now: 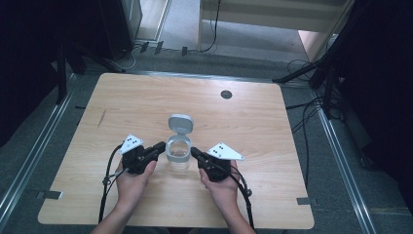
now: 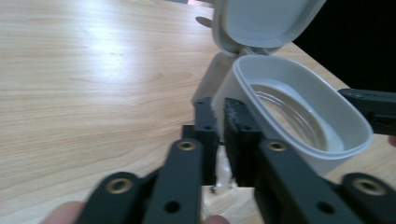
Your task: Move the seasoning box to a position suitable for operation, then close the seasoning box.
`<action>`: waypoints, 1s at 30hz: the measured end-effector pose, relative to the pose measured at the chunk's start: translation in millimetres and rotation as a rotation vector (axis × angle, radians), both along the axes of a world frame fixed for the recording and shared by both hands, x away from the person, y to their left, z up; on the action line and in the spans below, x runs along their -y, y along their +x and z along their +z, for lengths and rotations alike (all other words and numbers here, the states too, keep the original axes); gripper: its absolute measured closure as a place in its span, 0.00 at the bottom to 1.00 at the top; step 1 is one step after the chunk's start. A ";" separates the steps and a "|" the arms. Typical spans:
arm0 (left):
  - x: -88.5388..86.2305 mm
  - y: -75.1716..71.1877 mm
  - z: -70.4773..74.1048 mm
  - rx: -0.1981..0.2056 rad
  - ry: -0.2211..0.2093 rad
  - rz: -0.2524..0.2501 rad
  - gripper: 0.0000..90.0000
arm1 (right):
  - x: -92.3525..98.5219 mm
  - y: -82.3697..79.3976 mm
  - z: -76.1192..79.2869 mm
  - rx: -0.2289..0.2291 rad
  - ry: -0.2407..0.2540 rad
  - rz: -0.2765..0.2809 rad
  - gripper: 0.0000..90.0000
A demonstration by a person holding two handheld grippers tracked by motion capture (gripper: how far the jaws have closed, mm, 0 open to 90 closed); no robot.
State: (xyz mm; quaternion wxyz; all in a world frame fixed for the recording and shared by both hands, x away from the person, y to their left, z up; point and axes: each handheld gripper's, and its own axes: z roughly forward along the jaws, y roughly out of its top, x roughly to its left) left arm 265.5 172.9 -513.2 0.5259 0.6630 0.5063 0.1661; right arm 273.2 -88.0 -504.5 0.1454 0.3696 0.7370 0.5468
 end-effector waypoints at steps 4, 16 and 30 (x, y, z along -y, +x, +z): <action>-19.9 -7.0 -2.6 0.062 0.025 0.032 0.61 | 5.5 5.9 -0.3 -0.014 0.001 -0.026 1.00; -139.9 -52.4 -28.3 0.050 0.045 0.205 0.19 | 23.3 33.5 17.0 0.003 -0.002 -0.082 0.98; -173.5 -77.6 -37.4 0.063 0.117 0.256 0.16 | 14.4 78.4 40.1 -0.015 0.015 -0.085 1.00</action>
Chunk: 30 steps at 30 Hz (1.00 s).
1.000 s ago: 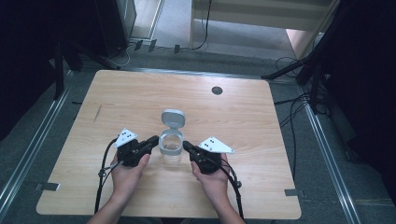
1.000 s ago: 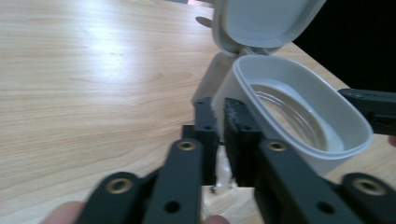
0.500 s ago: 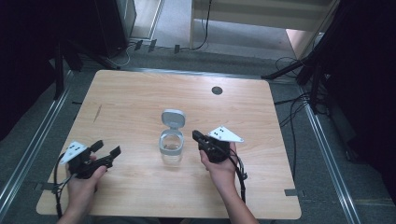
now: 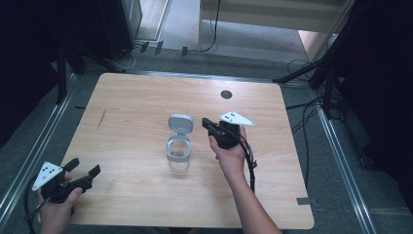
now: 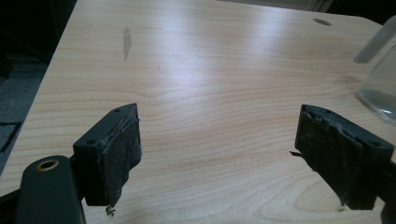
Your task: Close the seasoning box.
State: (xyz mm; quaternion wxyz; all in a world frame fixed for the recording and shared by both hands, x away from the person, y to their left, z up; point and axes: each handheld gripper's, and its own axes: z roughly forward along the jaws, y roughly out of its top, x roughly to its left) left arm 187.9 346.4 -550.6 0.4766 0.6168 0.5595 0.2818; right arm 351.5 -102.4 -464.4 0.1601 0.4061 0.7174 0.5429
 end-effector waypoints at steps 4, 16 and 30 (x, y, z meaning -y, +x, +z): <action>-0.7 2.0 -1.1 -0.012 -0.008 0.011 0.16 | -11.8 9.9 4.0 0.003 -0.011 0.021 1.00; -1.5 2.8 -2.0 -0.025 -0.022 0.014 0.16 | -20.3 16.9 21.2 0.001 0.027 0.110 1.00; -1.0 4.0 -1.8 -0.031 -0.019 0.013 0.17 | -3.0 -19.3 39.5 0.071 -0.023 0.173 1.00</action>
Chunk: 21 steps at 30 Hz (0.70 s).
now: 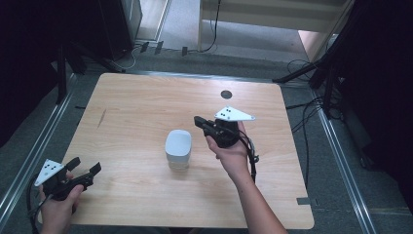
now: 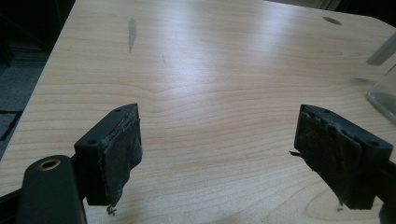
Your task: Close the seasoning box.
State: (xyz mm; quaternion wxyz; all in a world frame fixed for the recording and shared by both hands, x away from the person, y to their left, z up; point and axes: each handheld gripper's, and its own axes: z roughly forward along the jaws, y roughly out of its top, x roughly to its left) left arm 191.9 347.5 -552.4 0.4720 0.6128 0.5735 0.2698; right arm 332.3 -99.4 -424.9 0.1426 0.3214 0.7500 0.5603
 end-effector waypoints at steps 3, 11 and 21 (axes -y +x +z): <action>-0.3 -0.3 0.0 0.000 -0.002 0.001 0.17 | 7.5 -1.3 -1.8 0.000 0.008 -0.033 0.96; 0.4 -0.1 0.0 0.000 0.004 -0.002 0.17 | 42.2 -9.1 -14.6 -0.002 -0.006 -0.161 0.14; 0.5 0.3 0.1 -0.006 0.004 0.000 0.17 | 96.9 -34.2 -41.4 -0.015 -0.029 -0.230 0.12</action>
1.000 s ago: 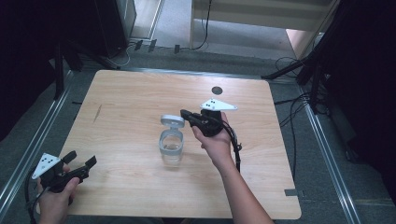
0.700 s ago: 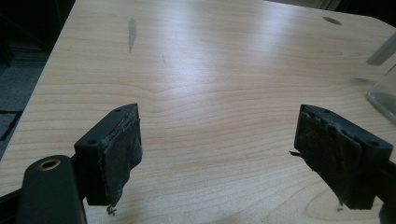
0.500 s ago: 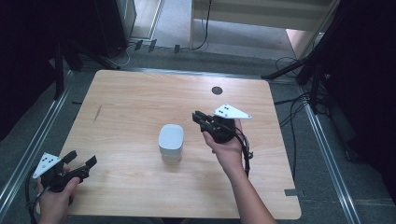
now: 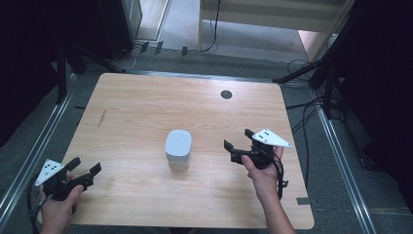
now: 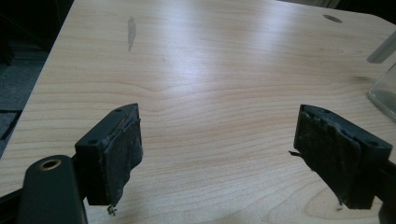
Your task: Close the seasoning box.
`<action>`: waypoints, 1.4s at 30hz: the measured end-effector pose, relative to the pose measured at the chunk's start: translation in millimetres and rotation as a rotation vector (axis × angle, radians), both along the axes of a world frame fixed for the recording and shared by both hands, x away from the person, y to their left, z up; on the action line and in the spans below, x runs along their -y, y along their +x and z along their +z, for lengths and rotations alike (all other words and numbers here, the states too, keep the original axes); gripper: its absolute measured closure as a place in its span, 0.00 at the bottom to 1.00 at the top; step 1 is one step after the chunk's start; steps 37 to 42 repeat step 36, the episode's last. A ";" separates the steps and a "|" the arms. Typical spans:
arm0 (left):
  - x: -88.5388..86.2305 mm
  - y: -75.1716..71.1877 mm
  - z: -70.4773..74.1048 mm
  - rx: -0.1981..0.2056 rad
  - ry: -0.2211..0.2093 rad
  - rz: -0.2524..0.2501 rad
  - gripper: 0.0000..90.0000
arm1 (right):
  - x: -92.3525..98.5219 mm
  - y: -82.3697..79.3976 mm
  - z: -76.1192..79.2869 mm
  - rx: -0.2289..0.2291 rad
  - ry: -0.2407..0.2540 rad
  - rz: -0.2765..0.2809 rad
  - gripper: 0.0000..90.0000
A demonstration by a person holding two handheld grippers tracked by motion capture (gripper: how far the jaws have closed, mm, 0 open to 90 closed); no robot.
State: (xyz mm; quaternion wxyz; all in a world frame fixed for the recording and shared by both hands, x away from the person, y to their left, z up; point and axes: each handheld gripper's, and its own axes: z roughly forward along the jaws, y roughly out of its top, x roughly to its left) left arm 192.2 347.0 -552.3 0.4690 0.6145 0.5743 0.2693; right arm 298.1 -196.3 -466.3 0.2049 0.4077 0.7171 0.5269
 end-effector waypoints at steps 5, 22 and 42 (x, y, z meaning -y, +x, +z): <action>0.4 0.1 -0.1 0.000 0.000 0.003 0.17 | 29.6 -12.8 -11.3 -0.003 0.005 -0.054 0.14; 0.7 -0.1 0.0 0.000 0.003 0.012 0.17 | 128.5 -62.8 -63.0 -0.100 -0.041 -0.235 0.14; 0.1 -1.3 0.2 0.015 0.005 0.023 0.21 | 160.5 -91.1 -80.0 -0.112 0.003 -0.331 0.15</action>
